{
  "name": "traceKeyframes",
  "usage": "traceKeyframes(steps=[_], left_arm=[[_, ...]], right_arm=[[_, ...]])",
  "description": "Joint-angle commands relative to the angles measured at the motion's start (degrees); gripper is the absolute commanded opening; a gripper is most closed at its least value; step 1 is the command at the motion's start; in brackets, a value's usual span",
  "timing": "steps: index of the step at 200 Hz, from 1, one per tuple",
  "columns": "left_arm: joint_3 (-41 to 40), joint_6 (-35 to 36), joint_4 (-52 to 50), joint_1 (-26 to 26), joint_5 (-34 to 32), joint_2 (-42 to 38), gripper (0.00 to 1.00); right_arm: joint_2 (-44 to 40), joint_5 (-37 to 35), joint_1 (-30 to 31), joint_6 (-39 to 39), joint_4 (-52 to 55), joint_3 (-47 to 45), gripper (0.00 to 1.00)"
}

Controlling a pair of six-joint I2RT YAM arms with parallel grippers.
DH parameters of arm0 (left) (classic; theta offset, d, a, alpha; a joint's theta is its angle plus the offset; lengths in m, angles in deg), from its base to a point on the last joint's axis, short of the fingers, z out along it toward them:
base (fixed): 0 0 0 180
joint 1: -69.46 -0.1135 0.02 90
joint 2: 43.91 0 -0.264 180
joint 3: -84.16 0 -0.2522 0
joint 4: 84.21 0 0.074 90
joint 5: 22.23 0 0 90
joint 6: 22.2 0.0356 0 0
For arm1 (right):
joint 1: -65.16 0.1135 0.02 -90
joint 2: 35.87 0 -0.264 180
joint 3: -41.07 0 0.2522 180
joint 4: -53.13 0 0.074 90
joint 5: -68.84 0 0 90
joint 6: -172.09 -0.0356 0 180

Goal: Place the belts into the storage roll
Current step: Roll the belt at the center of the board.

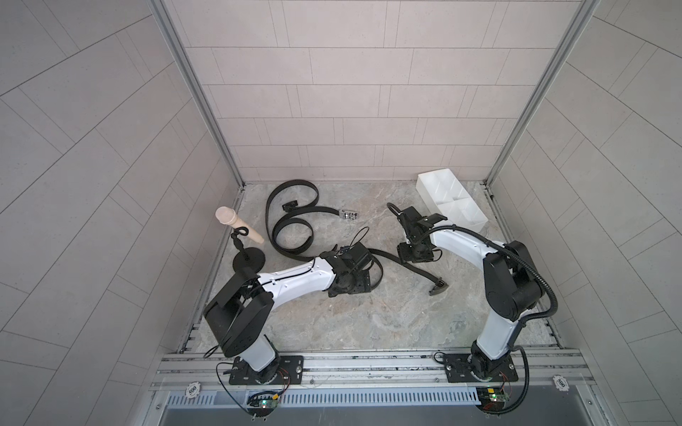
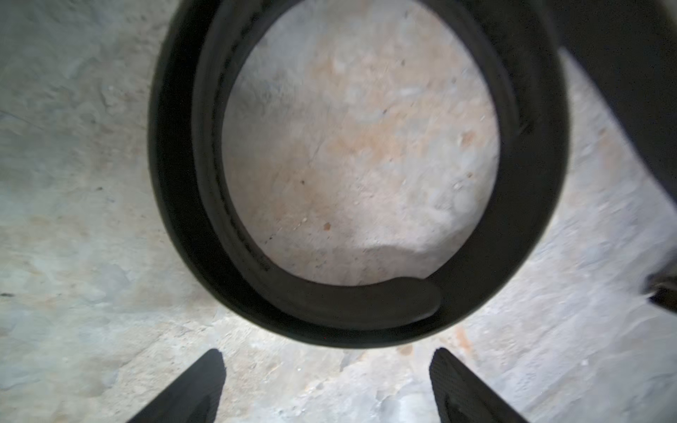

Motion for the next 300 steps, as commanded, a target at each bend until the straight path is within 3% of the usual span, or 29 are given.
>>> traceKeyframes(steps=[1, 95, 134, 178, 239, 266, 285, 300], left_arm=[[1.21, -5.16, 3.08, -0.37, -1.46, 0.34, 0.91], [3.39, -7.16, 4.72, -2.38, 1.25, 10.53, 0.73], [4.79, -6.84, 4.99, -4.64, -0.62, 12.33, 0.64], [10.52, -1.87, 1.09, -7.23, -2.34, 17.65, 0.51], [18.65, 3.76, -5.26, -9.46, -5.65, 24.38, 0.25], [23.49, 7.36, -9.46, -9.77, -7.79, 27.4, 0.22], [26.2, 9.76, -12.34, -10.17, -10.47, 29.45, 0.22], [27.74, 10.83, -13.58, -10.98, -11.46, 31.34, 0.22]], right_arm=[[1.26, -0.64, 0.38, 0.72, -1.25, -0.39, 0.68], [5.25, -0.64, 0.3, 3.0, -1.15, -1.11, 0.68], [6.14, -0.66, -0.07, 3.26, -1.52, -1.33, 0.68], [5.98, -0.64, -1.14, 4.08, -1.01, -0.44, 0.67], [7.54, -0.82, -3.13, 5.29, 0.5, 0.36, 0.67], [8.75, -0.8, -3.88, 5.46, 0.99, 0.69, 0.67], [10.38, -1.43, -4.77, 4.88, 2.31, 1.15, 0.62], [11.12, -0.75, -5.73, 3.96, 2.76, 0.18, 0.5]])
